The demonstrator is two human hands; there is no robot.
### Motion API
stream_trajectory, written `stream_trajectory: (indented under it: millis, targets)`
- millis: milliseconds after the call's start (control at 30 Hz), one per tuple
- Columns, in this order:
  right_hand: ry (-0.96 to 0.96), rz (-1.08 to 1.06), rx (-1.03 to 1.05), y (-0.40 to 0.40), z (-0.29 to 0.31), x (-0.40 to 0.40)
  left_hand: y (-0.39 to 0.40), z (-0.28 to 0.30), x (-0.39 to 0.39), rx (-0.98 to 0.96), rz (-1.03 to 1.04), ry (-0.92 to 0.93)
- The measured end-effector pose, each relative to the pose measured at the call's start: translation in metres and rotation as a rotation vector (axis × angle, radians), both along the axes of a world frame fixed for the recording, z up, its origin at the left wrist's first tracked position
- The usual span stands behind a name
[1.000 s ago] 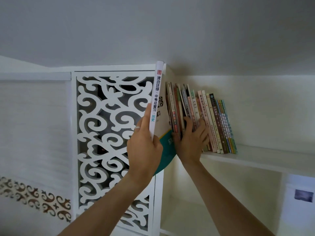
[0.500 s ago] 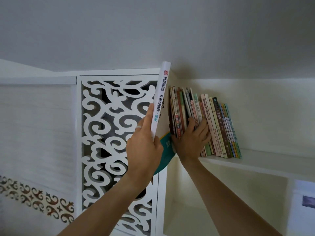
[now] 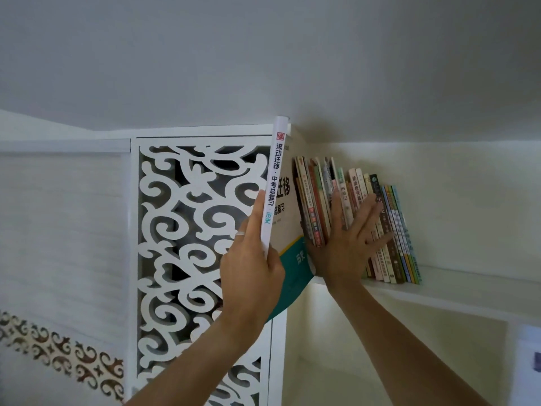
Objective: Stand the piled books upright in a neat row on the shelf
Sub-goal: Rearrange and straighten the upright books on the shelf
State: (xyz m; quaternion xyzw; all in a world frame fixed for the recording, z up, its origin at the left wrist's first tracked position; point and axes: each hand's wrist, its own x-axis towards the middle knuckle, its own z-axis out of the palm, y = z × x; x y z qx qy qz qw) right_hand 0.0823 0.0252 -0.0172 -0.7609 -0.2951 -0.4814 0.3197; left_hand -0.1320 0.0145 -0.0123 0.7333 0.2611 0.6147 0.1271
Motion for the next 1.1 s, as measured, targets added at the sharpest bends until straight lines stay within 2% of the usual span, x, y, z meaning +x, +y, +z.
stream_trajectory:
  millis: [100,467,667,833,967,1100]
  targets:
    - [0.065,0.012,0.035,-0.001,-0.001,0.002,-0.005,0.000,0.006,0.028,0.014,0.011]
    - [0.114,0.119,0.280,0.012,-0.002,0.004,-0.001,0.004,0.026,0.005,0.061,0.009]
    - [0.108,0.082,0.273,0.007,-0.002,0.011,0.004,0.015,0.051,-0.030,0.060,-0.015]
    - [0.105,0.063,0.264,0.007,-0.002,0.014,0.027,0.025,0.088,0.012,0.087,0.047]
    - [0.083,0.064,0.281,0.011,-0.004,0.014,0.045,0.025,0.110,-0.037,0.024,-0.071]
    - [0.073,0.064,0.290,0.013,-0.004,0.012,0.052,0.019,0.128,0.105,-0.066,-0.157]
